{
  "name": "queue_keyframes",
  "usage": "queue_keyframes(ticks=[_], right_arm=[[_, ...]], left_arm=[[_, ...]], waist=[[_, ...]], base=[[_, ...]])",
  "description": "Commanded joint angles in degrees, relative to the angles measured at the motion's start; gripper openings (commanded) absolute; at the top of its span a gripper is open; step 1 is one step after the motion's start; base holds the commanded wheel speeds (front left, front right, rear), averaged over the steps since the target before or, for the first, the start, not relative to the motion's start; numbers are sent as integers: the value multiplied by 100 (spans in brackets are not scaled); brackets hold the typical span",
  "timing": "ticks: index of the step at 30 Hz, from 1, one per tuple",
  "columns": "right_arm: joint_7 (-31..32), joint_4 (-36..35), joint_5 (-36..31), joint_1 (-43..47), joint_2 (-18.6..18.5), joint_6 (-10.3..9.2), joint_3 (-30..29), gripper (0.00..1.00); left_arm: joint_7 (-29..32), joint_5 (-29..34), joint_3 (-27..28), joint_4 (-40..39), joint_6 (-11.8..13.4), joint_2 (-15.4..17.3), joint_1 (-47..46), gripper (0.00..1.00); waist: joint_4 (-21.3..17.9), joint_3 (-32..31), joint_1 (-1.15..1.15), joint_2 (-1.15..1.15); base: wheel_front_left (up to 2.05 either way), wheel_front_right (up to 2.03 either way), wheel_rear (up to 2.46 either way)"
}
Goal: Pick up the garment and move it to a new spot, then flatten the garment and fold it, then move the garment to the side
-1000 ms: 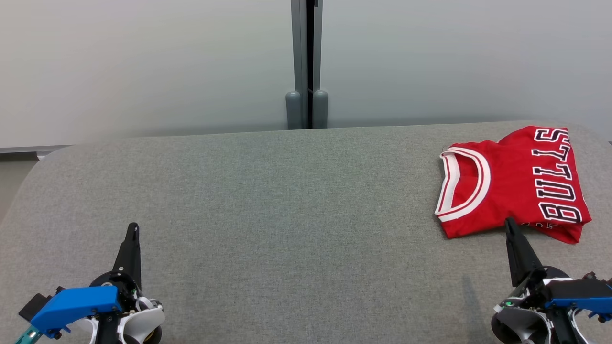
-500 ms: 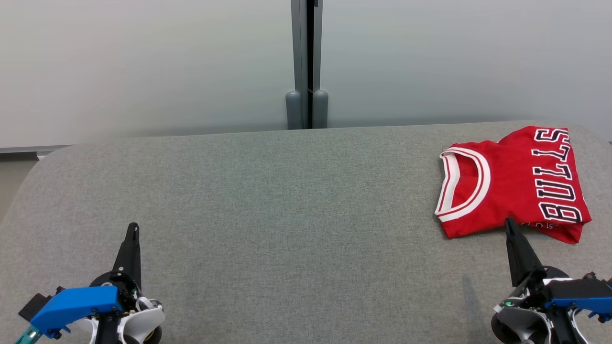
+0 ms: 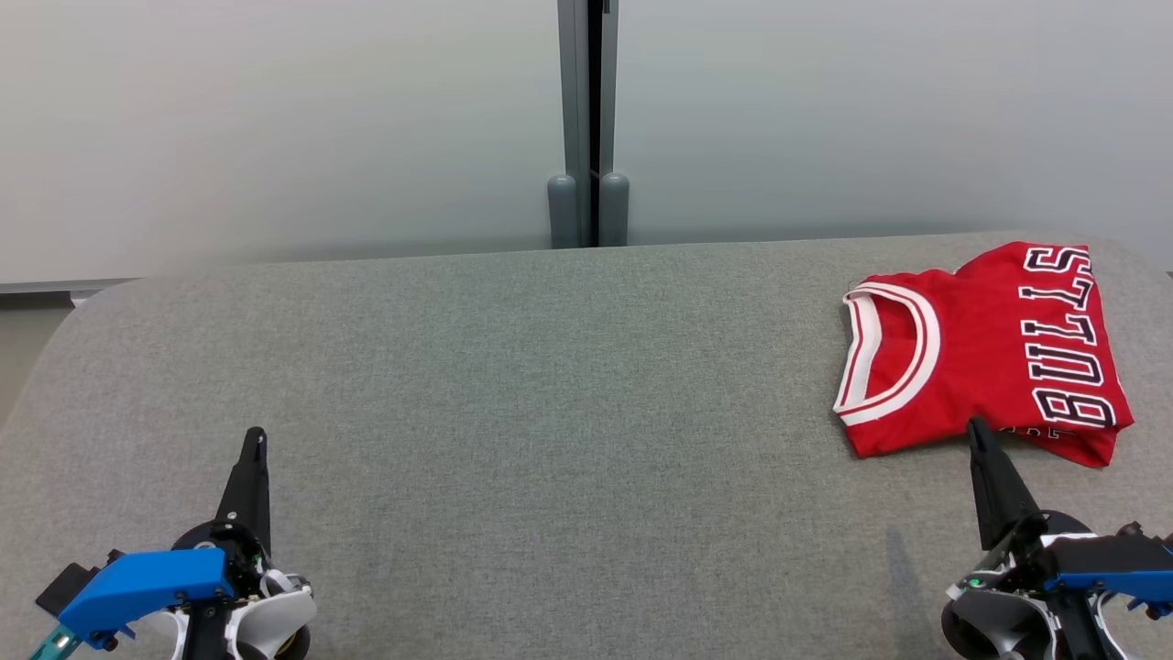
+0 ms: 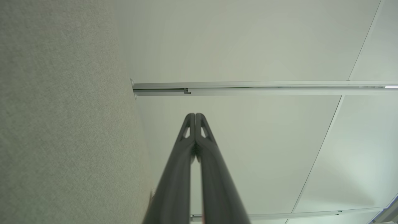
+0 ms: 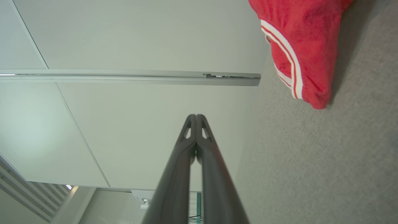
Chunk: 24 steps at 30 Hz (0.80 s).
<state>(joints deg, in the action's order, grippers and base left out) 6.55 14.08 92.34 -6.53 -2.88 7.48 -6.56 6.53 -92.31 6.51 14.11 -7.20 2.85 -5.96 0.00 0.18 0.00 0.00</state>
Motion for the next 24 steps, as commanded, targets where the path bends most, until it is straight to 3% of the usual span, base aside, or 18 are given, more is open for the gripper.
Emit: queue_keyframes(ticks=[1, 24], right_arm=[[18, -24, 15, 67, 7, 2, -11, 0], [17, -23, 15, 67, 7, 2, -10, 0]], left_arm=[[22, -18, 13, -19, -53, 5, -53, 0], [21, -19, 12, -20, -53, 5, -53, 0]], waist=[[0, 0, 0, 0], [0, 0, 0, 0]], base=[[0, 0, 0], [0, 0, 0]])
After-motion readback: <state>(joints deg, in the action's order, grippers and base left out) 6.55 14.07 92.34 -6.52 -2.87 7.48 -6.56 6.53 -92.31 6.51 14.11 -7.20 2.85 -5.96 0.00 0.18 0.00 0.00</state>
